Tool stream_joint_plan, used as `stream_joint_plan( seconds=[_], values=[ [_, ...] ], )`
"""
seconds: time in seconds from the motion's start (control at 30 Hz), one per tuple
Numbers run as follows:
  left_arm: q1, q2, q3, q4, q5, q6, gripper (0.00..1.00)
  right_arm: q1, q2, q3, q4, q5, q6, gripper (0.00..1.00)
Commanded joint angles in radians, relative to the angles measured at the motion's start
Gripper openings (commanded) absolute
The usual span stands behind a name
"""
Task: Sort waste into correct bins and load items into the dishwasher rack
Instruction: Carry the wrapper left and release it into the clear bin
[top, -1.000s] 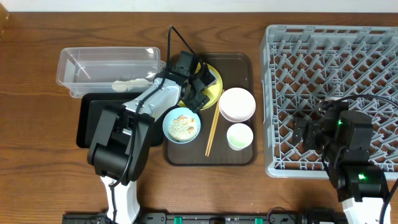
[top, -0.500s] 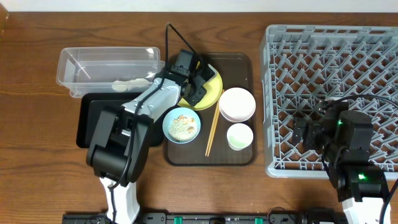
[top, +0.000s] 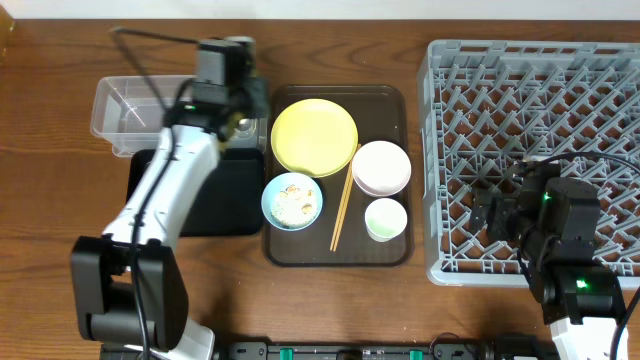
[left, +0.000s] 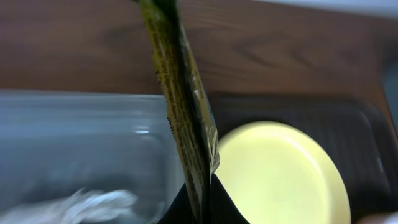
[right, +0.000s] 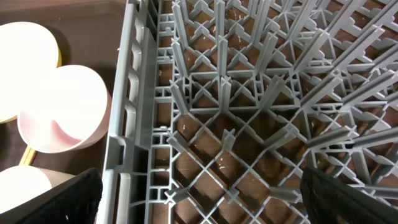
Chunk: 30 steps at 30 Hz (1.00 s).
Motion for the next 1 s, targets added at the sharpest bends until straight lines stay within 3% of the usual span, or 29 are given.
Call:
stream_joint_plan(
  seconds=[0.0, 0.07, 0.17, 0.27, 0.37, 0.43, 0.47, 0.73, 0.97],
  values=[
    [0.06, 0.023, 0.003, -0.005, -0.019, -0.247, 0.06, 0.016, -0.001, 0.019, 0.0, -0.002, 0.005, 0.99],
    [0.085, 0.037, 0.003, -0.005, -0.019, -0.315, 0.06, 0.016, -0.001, 0.019, 0.0, -0.002, 0.005, 0.99],
    [0.102, 0.056, 0.003, -0.006, -0.019, -0.351, 0.15, 0.016, -0.001, 0.019, 0.0, -0.002, 0.005, 0.99],
    [0.102, 0.061, 0.003, -0.005, -0.019, -0.35, 0.42, 0.016, -0.001, 0.019, -0.001, -0.002, 0.005, 0.99],
    [0.102, 0.06, 0.004, -0.005, -0.019, -0.35, 0.53, 0.016, -0.001, 0.019, 0.0, -0.002, 0.005, 0.99],
    [0.102, 0.056, 0.004, -0.009, -0.018, -0.35, 0.75, 0.016, -0.001, 0.019, 0.0, -0.002, 0.005, 0.99],
    [0.102, 0.047, 0.004, -0.017, -0.018, -0.35, 0.81, 0.016, -0.001, 0.019, 0.0, -0.002, 0.005, 0.99],
    [0.052, -0.082, 0.004, -0.092, -0.015, -0.301, 0.87, 0.016, -0.001, 0.019, 0.0, -0.002, 0.005, 0.99],
    [-0.111, -0.115, 0.003, -0.309, -0.019, -0.229, 0.88, 0.016, -0.001, 0.019, 0.0, -0.002, 0.006, 0.99]
  ],
)
